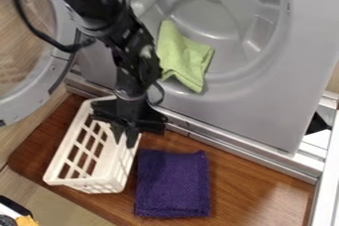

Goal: Move the white basket to the right of the blue towel

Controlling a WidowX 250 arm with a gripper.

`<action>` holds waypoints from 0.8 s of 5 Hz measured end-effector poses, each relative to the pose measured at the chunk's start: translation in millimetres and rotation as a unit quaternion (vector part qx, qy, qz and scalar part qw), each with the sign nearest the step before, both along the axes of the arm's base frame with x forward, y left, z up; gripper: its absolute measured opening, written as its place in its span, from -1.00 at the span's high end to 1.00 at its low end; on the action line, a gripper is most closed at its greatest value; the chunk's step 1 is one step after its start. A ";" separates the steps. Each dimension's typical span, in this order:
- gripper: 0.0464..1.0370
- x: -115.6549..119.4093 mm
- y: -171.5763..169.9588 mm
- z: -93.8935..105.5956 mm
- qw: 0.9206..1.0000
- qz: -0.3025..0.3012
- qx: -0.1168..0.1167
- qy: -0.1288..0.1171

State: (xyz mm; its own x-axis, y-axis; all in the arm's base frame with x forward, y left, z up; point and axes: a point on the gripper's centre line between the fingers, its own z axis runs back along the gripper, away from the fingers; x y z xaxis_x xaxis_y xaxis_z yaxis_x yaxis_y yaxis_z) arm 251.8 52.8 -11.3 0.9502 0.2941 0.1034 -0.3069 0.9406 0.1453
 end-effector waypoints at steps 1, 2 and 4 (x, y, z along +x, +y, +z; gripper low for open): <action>0.91 -8.2 -11.1 26.2 1.000 0.007 -0.017 -0.019; 0.91 -14.5 -38.0 44.0 0.999 -0.008 -0.032 -0.029; 0.91 -11.1 -114.9 61.0 0.994 -0.064 -0.068 -0.054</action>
State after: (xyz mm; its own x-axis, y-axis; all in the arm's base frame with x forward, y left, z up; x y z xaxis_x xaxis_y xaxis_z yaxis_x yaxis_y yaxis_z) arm 240.7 -62.2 49.7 0.9664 0.1890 0.1740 -0.1896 0.9818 -0.0130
